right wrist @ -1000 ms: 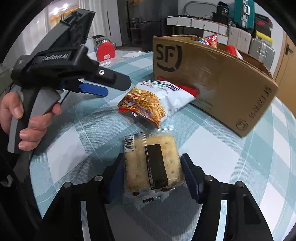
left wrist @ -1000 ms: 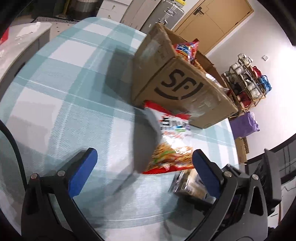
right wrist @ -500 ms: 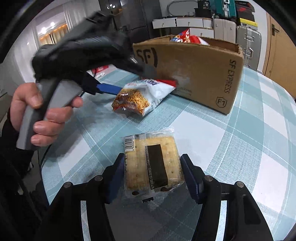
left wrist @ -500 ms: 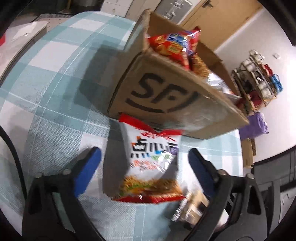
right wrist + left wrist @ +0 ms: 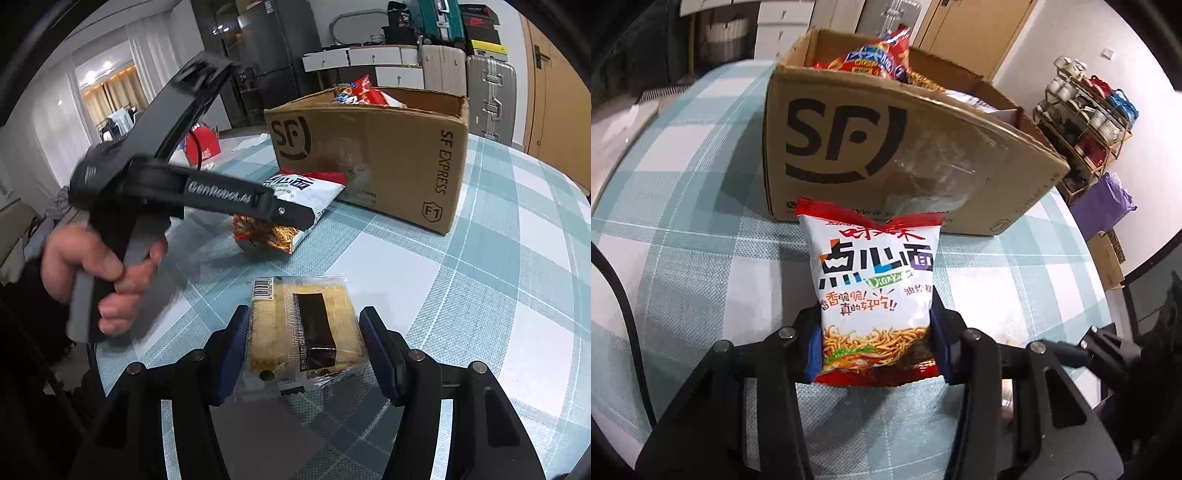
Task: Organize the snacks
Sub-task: 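Lift the noodle bag and cracker pack and carry them over the box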
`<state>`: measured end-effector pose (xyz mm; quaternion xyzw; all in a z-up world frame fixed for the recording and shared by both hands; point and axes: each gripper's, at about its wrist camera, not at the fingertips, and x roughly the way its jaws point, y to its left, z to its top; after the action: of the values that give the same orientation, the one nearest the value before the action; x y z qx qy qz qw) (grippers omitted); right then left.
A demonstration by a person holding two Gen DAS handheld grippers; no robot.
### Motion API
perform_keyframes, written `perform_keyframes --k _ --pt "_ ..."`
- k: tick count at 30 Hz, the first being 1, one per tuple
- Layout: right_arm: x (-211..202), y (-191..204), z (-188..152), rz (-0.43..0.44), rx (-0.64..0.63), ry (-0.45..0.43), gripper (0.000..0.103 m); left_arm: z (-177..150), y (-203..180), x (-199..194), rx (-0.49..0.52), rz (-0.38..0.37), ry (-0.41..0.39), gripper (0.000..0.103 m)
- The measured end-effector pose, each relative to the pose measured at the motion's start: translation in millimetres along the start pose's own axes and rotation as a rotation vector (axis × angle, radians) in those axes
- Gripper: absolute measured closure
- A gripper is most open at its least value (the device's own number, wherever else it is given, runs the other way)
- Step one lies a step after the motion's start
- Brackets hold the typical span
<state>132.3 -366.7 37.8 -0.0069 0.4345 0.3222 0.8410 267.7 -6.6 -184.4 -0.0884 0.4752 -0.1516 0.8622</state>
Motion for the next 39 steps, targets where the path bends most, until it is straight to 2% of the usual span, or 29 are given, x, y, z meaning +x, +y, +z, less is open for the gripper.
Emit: perform_keyframes --k 6,11,14,25,31,35,39 --pt "-7 -9 -6 -0.01 0.063 -0.014 0.042 -17 -6 -27 0.051 0.043 -0.087 0.061" --pt "-16 -6 -4 -0.023 0.072 -0.038 0.042 -32 -29 -79 0.136 0.121 -0.261 0.061" --pt "-23 -4 0 -0.011 0.102 -0.056 0.042 -38 -34 -105 0.186 0.163 -0.332 0.061" --pt "-71 12 35 0.022 0.121 -0.188 0.042 -51 -32 -180 0.173 0.098 -0.403 0.061" --pt "-92 22 63 0.011 0.109 -0.231 0.042 -52 -39 -223 0.171 0.13 -0.44 0.061" --pt "-107 34 85 -0.004 0.075 -0.252 0.042 -41 -39 -248 0.152 0.128 -0.446 0.061" --pt "-125 45 107 0.025 0.027 -0.291 0.042 -20 -39 -271 0.151 0.127 -0.451 0.061"
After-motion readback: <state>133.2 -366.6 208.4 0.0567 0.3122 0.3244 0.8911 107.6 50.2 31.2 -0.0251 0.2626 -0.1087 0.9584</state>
